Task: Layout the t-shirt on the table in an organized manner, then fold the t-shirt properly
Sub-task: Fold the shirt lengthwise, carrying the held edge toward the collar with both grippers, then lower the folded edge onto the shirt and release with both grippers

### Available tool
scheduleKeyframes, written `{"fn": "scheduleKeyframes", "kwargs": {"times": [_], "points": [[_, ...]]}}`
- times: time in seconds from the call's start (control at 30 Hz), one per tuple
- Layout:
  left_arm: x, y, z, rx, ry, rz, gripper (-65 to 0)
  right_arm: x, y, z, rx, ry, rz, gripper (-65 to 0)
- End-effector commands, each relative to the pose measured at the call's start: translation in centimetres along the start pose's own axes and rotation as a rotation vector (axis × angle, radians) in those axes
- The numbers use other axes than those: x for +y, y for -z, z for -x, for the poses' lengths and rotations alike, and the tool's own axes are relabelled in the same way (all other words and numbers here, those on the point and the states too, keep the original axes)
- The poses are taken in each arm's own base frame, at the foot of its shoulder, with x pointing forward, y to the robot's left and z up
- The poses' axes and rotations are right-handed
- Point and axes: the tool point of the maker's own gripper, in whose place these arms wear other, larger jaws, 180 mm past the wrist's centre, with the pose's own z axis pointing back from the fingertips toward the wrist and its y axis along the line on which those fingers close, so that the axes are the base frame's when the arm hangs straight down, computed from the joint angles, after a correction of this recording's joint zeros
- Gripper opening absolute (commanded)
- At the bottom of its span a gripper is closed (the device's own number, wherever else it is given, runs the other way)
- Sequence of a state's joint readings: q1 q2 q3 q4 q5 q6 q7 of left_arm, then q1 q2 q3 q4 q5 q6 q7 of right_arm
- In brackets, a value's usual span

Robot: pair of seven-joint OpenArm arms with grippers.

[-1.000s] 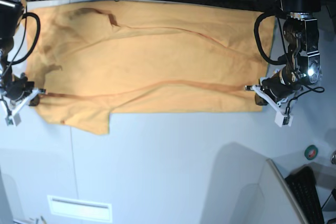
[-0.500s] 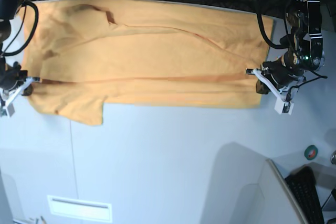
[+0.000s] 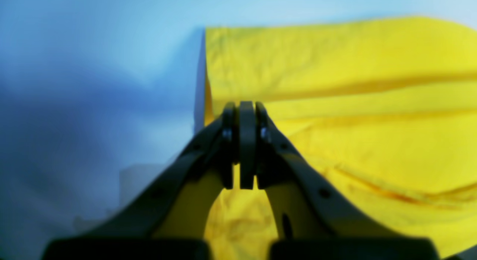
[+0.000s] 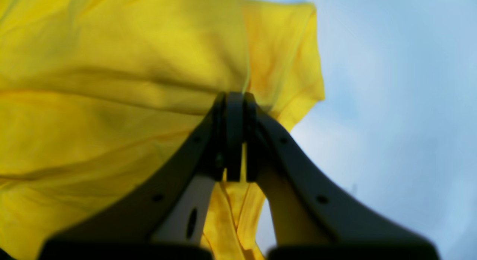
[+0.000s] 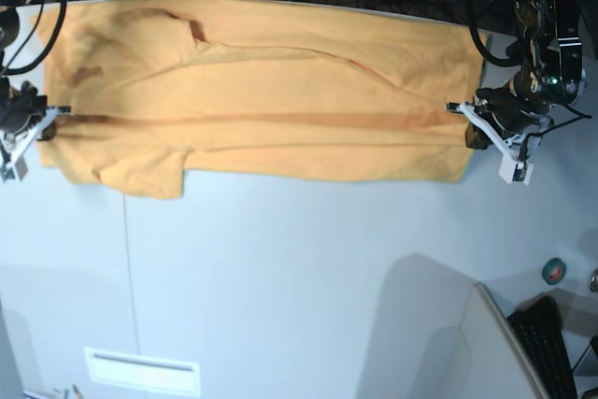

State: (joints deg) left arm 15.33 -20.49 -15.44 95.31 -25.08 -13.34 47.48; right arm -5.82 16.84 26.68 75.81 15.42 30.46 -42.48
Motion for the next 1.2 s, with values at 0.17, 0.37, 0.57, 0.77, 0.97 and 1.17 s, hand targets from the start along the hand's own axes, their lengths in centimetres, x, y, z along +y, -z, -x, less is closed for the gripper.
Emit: {"fn": "scheduleKeyframes", "kwargs": {"times": [0.17,0.37,0.57,0.77,0.97,1.17], "points": [[-0.2,-1.3,-1.2,-0.047,0.036,-0.005,-65.0,-1.7,-2.1,-0.8,-0.066,0.041,0.055,-65.0],[-0.6,-1.7,-1.0,-0.049,0.046,0.001,-65.0,-1.6,-2.9,0.8,-0.008,0.028,0.067,-65.0],[-0.6,-1.9,0.0,-0.028,0.045,0.002,-65.0,-1.6,-4.2,0.9,0.005,-0.007,0.087,-65.0],[-1.0,-2.5,-0.4,-0.041,0.063,0.007,-65.0,-1.5,-5.3,1.8,0.049,-0.035,0.103,-65.0],[-2.0,-3.4,1.7,-0.004,0.087,0.021,-65.0,0.3,-4.9,4.7,0.104,-0.011,0.073,-65.0],[-1.2,-3.2,3.4,0.042,0.073,0.009,-65.0,0.6,-4.8,5.7,0.123,-0.002,0.067,-65.0]]}}
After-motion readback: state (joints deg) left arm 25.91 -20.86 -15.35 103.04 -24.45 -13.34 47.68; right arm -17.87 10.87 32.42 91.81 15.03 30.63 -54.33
